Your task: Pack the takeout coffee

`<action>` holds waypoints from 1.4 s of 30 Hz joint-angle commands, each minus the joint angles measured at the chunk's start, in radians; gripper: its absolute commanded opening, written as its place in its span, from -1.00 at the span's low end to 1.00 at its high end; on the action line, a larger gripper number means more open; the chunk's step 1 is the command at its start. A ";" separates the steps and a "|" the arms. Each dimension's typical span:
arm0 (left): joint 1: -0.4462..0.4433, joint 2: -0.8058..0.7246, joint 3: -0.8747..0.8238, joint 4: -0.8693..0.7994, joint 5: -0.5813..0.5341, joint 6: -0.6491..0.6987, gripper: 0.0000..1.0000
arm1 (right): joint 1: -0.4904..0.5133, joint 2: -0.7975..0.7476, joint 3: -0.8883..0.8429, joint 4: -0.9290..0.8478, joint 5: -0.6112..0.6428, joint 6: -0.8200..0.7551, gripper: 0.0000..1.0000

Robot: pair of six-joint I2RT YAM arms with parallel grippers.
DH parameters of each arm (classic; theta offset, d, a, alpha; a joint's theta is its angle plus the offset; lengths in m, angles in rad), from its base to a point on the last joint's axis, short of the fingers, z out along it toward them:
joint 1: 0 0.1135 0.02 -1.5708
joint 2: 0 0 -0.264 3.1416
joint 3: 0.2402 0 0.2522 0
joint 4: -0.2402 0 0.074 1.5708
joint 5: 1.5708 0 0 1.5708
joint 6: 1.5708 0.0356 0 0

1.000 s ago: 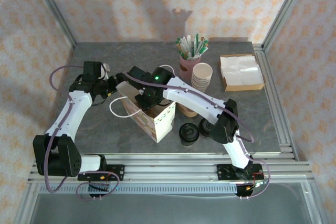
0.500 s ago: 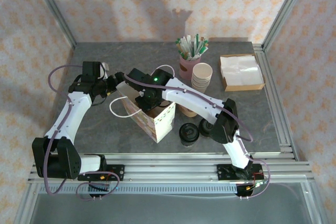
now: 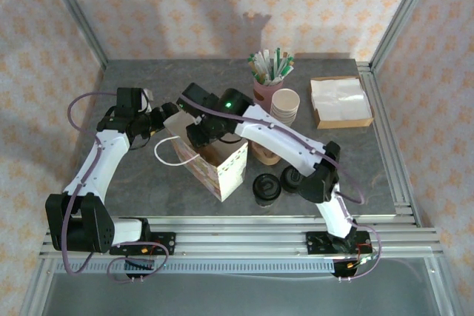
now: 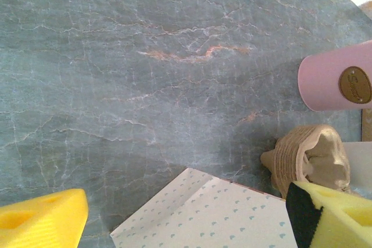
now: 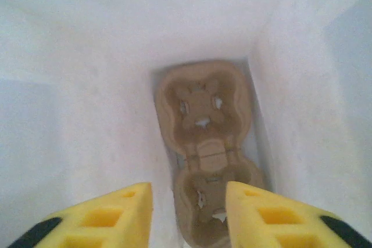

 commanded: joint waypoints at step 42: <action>0.004 -0.024 0.009 -0.035 -0.064 0.041 0.82 | 0.015 -0.861 -1.149 0.142 0.015 0.239 0.55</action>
